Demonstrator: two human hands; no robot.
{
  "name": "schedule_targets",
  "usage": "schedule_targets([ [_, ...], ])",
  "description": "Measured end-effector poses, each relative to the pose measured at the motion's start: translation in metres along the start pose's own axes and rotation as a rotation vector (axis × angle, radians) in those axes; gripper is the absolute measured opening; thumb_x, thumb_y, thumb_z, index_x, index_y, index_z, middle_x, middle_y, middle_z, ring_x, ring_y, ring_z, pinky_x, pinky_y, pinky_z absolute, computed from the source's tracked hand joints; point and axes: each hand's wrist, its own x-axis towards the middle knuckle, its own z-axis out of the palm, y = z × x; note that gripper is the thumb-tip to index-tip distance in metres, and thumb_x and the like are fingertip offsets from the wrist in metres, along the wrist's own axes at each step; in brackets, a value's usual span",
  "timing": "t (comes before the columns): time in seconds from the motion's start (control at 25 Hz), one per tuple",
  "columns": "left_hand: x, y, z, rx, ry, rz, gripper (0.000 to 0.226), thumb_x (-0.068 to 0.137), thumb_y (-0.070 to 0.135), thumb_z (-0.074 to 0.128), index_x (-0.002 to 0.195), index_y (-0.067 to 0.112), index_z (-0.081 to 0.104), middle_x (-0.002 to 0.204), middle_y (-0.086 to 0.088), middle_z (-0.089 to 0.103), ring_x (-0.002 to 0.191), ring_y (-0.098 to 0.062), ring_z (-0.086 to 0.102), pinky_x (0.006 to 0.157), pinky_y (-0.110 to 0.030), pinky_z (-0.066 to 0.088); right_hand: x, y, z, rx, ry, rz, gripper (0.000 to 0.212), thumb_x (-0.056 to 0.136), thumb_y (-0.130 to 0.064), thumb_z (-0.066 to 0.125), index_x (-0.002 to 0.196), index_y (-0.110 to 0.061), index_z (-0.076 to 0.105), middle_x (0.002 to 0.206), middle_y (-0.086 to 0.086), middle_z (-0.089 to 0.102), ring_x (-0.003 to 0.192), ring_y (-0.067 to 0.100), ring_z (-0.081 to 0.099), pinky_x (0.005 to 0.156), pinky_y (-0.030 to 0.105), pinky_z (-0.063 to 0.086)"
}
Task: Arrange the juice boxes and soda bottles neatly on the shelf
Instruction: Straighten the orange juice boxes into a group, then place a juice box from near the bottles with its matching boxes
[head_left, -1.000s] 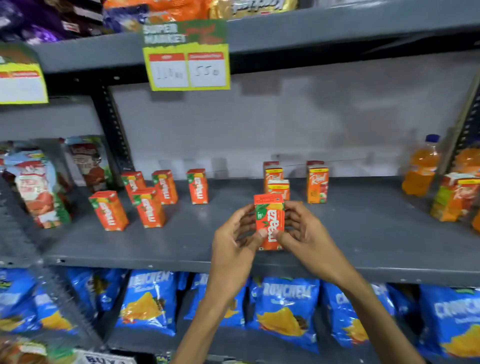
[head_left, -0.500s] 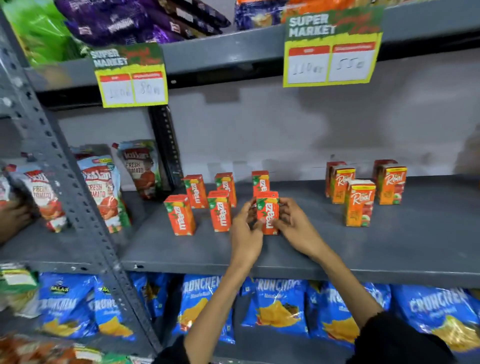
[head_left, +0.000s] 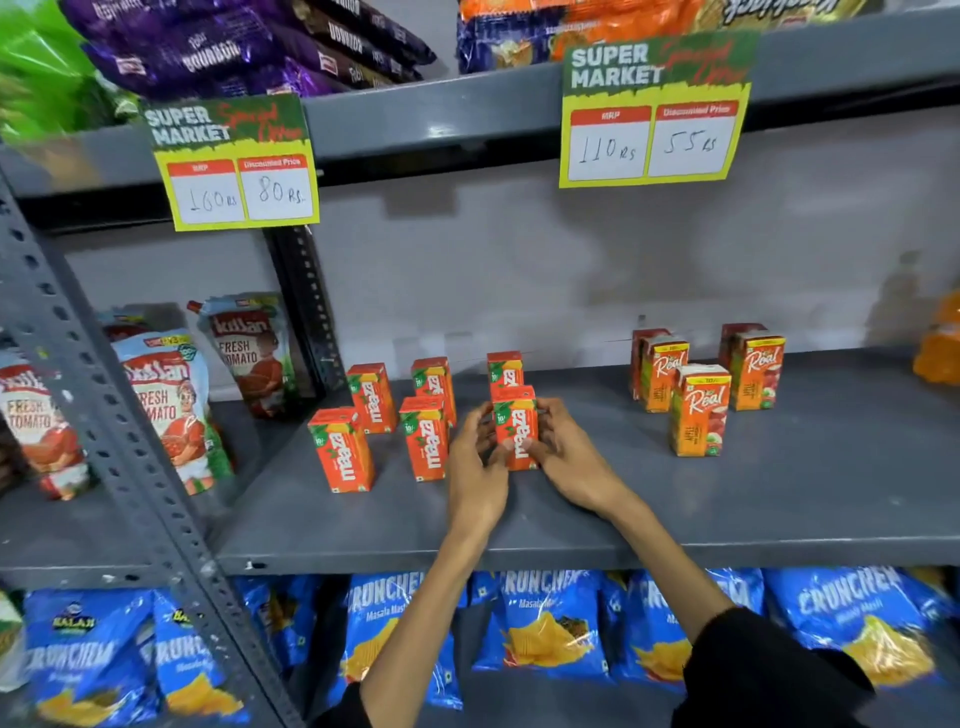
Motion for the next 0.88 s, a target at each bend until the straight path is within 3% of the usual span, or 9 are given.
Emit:
schedule_targets([
  [0.08,-0.002,0.004,0.002,-0.003,-0.004,-0.025,0.053,0.094,-0.008,0.059,0.142,0.011,0.048,0.131,-0.002,0.065,0.122,-0.017,0.064,0.096,-0.015,0.05,-0.004,-0.007,-0.002,-0.005,0.004,0.012,0.049,0.097,-0.003,0.054,0.14,-0.01,0.034,0.132,0.005,0.058,0.11,0.005,0.061,0.087,0.01,0.052],
  [0.2,-0.024,0.009,0.004,-0.046,0.044,-0.024,0.068,0.091,-0.007,0.065,0.15,0.01,0.037,0.14,-0.011,0.057,0.127,-0.025,0.059,0.107,-0.036,0.049,-0.024,-0.009,-0.01,0.008,0.03,0.003,0.06,0.094,0.0,0.059,0.145,-0.01,0.03,0.128,0.007,0.055,0.112,0.008,0.059,0.091,0.011,0.049],
  [0.28,-0.048,0.014,0.011,-0.023,0.157,0.019,0.068,0.088,0.003,0.072,0.147,0.017,0.042,0.137,-0.006,0.056,0.119,-0.022,0.059,0.101,-0.037,0.051,-0.045,-0.008,-0.028,0.018,0.065,0.013,0.054,0.094,-0.004,0.061,0.141,-0.018,0.039,0.129,0.007,0.057,0.119,0.012,0.059,0.098,0.017,0.048],
  [0.4,-0.091,0.033,0.045,-0.097,0.276,0.108,0.045,0.088,0.013,0.075,0.126,0.026,0.056,0.113,0.002,0.065,0.096,-0.019,0.065,0.084,-0.033,0.054,-0.088,-0.005,-0.073,0.007,0.18,-0.042,0.031,0.093,-0.005,0.059,0.12,-0.021,0.061,0.109,0.004,0.072,0.103,0.01,0.07,0.09,0.019,0.055],
  [0.56,-0.119,0.066,0.134,-0.246,0.105,0.12,0.025,0.091,0.011,0.071,0.104,0.03,0.064,0.089,0.006,0.069,0.078,-0.009,0.065,0.072,-0.015,0.05,-0.128,0.006,-0.163,-0.11,0.468,-0.04,0.017,0.089,-0.008,0.062,0.099,-0.015,0.074,0.09,-0.003,0.078,0.084,0.009,0.075,0.081,0.026,0.06],
  [0.72,-0.127,0.094,0.24,-0.354,-0.094,0.057,0.024,0.091,0.003,0.07,0.097,0.025,0.064,0.084,0.002,0.068,0.074,-0.007,0.064,0.07,-0.014,0.051,-0.157,0.03,-0.264,-0.39,0.744,-0.002,0.017,0.091,-0.006,0.062,0.103,-0.012,0.073,0.092,-0.006,0.074,0.077,0.005,0.069,0.083,0.028,0.057],
  [0.88,-0.113,0.112,0.328,-0.376,-0.243,0.015,0.023,0.089,0.001,0.07,0.1,0.02,0.063,0.086,-0.003,0.069,0.071,-0.003,0.063,0.067,-0.01,0.048,-0.173,0.048,-0.336,-0.558,0.914,0.03,0.032,0.09,-0.001,0.059,0.121,-0.005,0.065,0.118,0.013,0.071,0.104,0.028,0.068,0.096,0.042,0.052],
])
